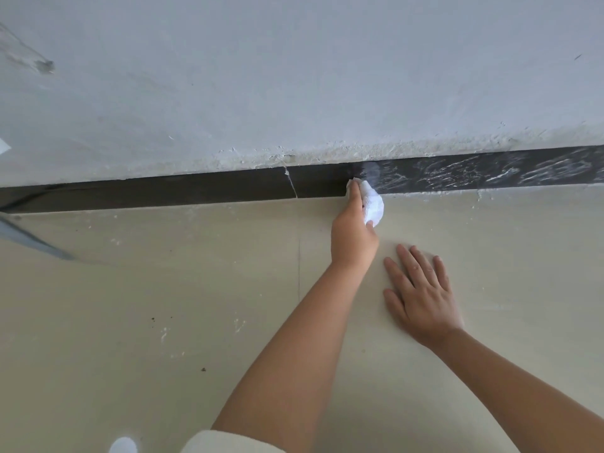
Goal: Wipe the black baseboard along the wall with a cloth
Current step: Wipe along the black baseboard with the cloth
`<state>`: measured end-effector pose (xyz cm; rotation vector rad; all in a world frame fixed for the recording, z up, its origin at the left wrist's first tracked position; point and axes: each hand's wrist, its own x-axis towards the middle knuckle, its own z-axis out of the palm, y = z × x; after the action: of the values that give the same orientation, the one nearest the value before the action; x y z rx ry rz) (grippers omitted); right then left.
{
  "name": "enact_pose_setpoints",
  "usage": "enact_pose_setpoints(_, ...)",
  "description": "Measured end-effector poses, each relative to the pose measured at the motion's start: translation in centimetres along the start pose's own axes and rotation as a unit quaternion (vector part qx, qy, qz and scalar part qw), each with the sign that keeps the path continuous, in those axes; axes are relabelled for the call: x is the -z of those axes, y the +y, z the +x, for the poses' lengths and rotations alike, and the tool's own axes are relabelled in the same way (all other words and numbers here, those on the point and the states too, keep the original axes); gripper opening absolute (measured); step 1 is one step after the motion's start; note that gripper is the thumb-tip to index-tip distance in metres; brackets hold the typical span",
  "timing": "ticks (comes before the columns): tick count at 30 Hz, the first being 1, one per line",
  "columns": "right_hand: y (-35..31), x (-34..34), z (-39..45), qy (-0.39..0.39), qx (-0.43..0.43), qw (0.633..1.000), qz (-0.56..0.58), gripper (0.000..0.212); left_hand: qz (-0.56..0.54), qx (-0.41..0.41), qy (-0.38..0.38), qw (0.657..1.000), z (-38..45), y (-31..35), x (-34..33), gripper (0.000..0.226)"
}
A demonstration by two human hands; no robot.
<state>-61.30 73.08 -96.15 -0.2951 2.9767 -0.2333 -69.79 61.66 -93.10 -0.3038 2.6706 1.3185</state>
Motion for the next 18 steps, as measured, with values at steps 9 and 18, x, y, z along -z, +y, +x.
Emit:
enact_pose_setpoints(9, 0.1, -0.2, 0.1, 0.019, 0.010, 1.000, 0.005, 0.053, -0.006, 0.090, 0.189, 0.978, -3.7, -4.2, 4.6, 0.069)
enact_pose_setpoints(18, -0.2, -0.3, 0.0, 0.018, 0.005, 1.000, 0.002, 0.053, 0.071, 0.242, 0.298, 0.921, -0.3, -10.9, 16.7, 0.059)
